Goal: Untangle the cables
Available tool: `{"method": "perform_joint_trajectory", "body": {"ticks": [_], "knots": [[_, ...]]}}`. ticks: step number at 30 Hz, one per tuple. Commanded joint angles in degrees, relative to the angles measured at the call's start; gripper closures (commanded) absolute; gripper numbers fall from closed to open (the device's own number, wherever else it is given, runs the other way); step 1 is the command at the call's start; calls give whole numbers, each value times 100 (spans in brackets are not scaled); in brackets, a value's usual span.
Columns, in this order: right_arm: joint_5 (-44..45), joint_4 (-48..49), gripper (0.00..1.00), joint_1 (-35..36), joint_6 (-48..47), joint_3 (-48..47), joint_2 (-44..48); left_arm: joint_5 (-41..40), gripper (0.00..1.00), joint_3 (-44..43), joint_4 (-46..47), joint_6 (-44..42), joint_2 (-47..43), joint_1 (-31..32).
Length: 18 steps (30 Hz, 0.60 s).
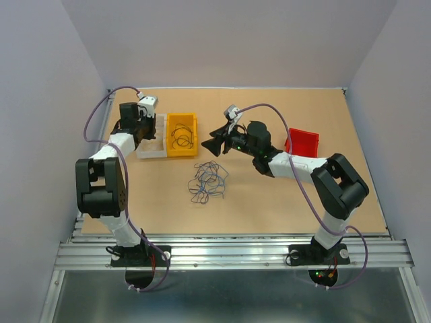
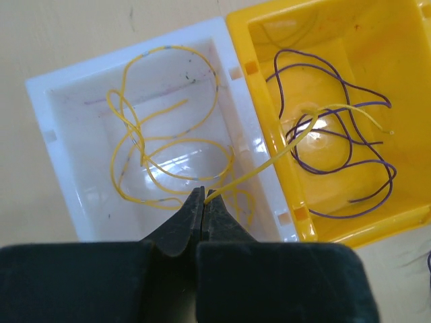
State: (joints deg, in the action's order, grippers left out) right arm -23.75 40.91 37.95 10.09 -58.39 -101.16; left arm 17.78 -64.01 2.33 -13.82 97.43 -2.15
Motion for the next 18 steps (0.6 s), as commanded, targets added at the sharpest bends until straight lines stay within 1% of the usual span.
{"method": "perform_joint_trajectory", "body": {"ticks": [1, 3, 7, 11, 13, 15, 17, 18], "knots": [[28, 207, 35, 10, -42, -23, 106, -555, 100, -7, 427, -59, -303, 22], [19, 216, 35, 19, -42, -32, 97, -871, 100, 160, 426, -120, -417, 22], [-7, 207, 35, 10, -7, -58, 71, -1127, 100, 520, 532, -199, -576, 22], [-68, 207, 35, 10, 72, -111, 18, -1251, 100, 451, 365, -208, -418, -57], [-191, 146, 34, 10, 142, -295, -78, -1119, 100, 398, 268, -182, -356, -110], [-349, -134, 34, 36, 213, -576, -342, -1040, 100, 389, 225, -199, -312, -145], [-350, -519, 36, 98, 117, -1076, -665, -1031, 100, 345, 172, -226, -225, -154], [-298, -661, 37, 115, 55, -1496, -772, -970, 100, 310, 128, -235, -189, -163]]}}
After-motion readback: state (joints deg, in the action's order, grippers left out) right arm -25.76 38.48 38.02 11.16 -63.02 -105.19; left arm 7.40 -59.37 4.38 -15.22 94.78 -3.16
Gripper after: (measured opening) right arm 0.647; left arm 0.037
